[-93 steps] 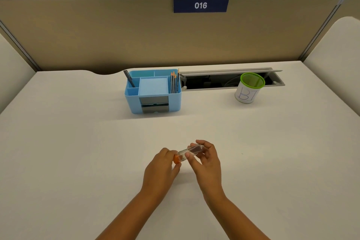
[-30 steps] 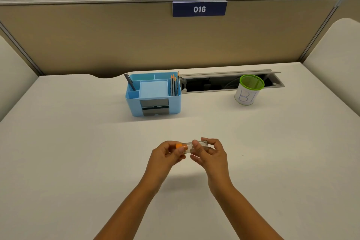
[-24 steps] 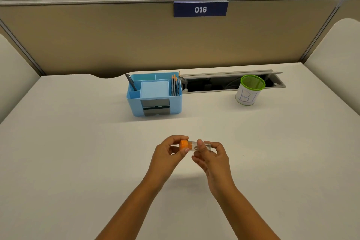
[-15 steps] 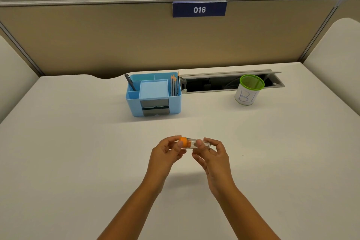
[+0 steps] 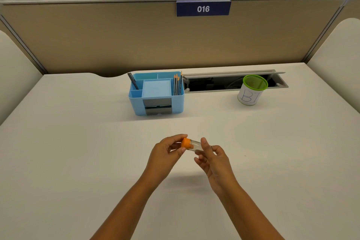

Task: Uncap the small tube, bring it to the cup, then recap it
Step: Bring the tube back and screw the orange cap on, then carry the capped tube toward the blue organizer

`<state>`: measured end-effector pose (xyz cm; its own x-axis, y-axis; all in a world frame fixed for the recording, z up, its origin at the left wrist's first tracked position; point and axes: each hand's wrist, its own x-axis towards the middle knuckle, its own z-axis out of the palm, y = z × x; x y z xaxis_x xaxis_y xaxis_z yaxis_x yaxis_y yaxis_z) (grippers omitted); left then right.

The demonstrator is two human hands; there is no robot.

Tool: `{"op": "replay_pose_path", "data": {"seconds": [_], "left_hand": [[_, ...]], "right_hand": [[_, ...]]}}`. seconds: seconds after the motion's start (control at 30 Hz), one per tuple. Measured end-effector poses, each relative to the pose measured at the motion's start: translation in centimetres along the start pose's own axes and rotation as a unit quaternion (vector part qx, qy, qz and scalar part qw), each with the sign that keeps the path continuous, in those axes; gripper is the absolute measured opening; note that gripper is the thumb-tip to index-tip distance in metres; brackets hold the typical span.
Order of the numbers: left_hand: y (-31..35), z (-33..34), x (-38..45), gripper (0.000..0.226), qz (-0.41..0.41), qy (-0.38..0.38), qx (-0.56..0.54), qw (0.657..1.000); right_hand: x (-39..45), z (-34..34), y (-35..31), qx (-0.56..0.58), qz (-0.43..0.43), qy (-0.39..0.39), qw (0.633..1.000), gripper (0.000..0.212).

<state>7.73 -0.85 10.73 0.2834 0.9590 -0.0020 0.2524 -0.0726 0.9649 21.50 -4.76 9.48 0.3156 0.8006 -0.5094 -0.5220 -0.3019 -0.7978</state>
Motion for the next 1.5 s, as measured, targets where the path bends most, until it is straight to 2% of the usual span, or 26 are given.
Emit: {"op": "replay_pose_path", "data": {"seconds": [0.07, 0.13, 0.3, 0.37, 0.47, 0.63, 0.87, 1.1, 1.37, 1.5], "left_hand": [[0.0, 0.1, 0.0, 0.045, -0.002, 0.009, -0.004, 1.000], [-0.1, 0.1, 0.0, 0.043, -0.012, 0.017, -0.027, 0.999], [0.5, 0.3, -0.3, 0.040, -0.023, 0.018, -0.131, 0.991], [0.8, 0.2, -0.3, 0.025, -0.037, 0.006, -0.233, 0.972], [1.0, 0.7, -0.4, 0.044, -0.066, 0.002, -0.330, 0.942], [1.4, 2.2, -0.8, 0.060, -0.073, 0.011, -0.284, 0.956], [1.0, 1.7, -0.5, 0.050, -0.054, 0.046, -0.229, 0.971], [0.4, 0.7, -0.8, 0.047, -0.041, 0.050, -0.236, 0.970], [-0.6, 0.8, -0.4, 0.047, -0.074, 0.052, -0.263, 0.961], [-0.6, 1.2, 0.1, 0.039, -0.099, 0.088, -0.275, 0.952]], "right_hand": [[-0.1, 0.0, 0.0, -0.011, 0.009, -0.001, 1.000, 0.033], [-0.2, 0.2, 0.1, -0.024, 0.009, -0.001, 1.000, 0.033], [-0.7, 0.7, 0.0, 0.008, 0.013, -0.003, 1.000, 0.043], [-0.9, 1.0, 0.1, 0.056, 0.037, -0.024, 0.997, 0.043], [-1.5, 1.6, 0.4, 0.136, 0.091, -0.075, 0.984, 0.038], [-2.6, 3.0, 1.1, 0.199, 0.137, -0.156, 0.958, 0.030], [-2.9, 3.5, 1.2, 0.233, 0.171, -0.125, 0.949, 0.028], [-2.9, 4.1, 1.8, 0.239, 0.195, -0.120, 0.944, 0.026], [-2.6, 4.5, 1.9, 0.227, 0.171, -0.099, 0.954, 0.020], [-1.8, 4.8, 2.2, 0.191, 0.097, -0.097, 0.972, 0.027]]}}
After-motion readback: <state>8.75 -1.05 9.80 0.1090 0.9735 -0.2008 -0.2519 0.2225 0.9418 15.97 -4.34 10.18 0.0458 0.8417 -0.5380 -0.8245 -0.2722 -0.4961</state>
